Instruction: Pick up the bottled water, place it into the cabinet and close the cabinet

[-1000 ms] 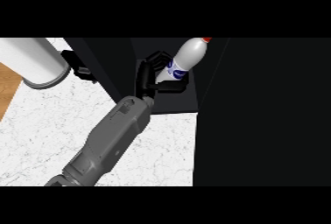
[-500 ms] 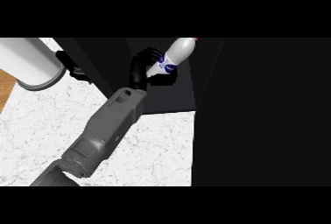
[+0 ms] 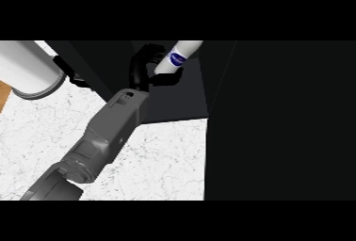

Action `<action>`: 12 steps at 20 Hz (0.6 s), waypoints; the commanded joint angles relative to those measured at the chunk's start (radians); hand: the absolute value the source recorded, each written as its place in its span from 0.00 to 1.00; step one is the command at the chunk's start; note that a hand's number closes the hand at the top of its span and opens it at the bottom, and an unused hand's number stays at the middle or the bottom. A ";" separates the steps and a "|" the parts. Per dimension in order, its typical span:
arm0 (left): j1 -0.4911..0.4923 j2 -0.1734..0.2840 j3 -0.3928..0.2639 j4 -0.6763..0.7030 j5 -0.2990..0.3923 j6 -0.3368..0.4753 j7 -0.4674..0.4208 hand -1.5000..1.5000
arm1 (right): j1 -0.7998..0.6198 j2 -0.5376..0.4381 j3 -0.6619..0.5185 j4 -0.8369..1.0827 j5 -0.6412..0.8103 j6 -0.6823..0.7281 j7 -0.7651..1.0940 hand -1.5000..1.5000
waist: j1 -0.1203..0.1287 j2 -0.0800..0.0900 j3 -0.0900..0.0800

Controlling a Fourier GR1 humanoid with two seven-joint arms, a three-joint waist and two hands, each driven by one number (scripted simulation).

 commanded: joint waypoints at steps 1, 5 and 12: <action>-0.034 0.028 -0.008 0.045 -0.029 0.019 -0.042 0.00 | -0.003 0.004 -0.002 -0.064 -0.073 -0.002 0.038 0.00 | -0.003 0.006 -0.001; -0.045 0.031 -0.022 0.088 -0.054 0.046 -0.053 0.00 | 0.014 -0.012 -0.021 -0.019 -0.073 0.037 -0.010 0.00 | -0.015 0.004 0.000; -0.090 0.028 0.010 0.066 -0.031 -0.070 -0.054 0.00 | 0.033 -0.024 -0.039 -0.029 -0.087 0.066 -0.010 0.00 | -0.019 0.004 -0.001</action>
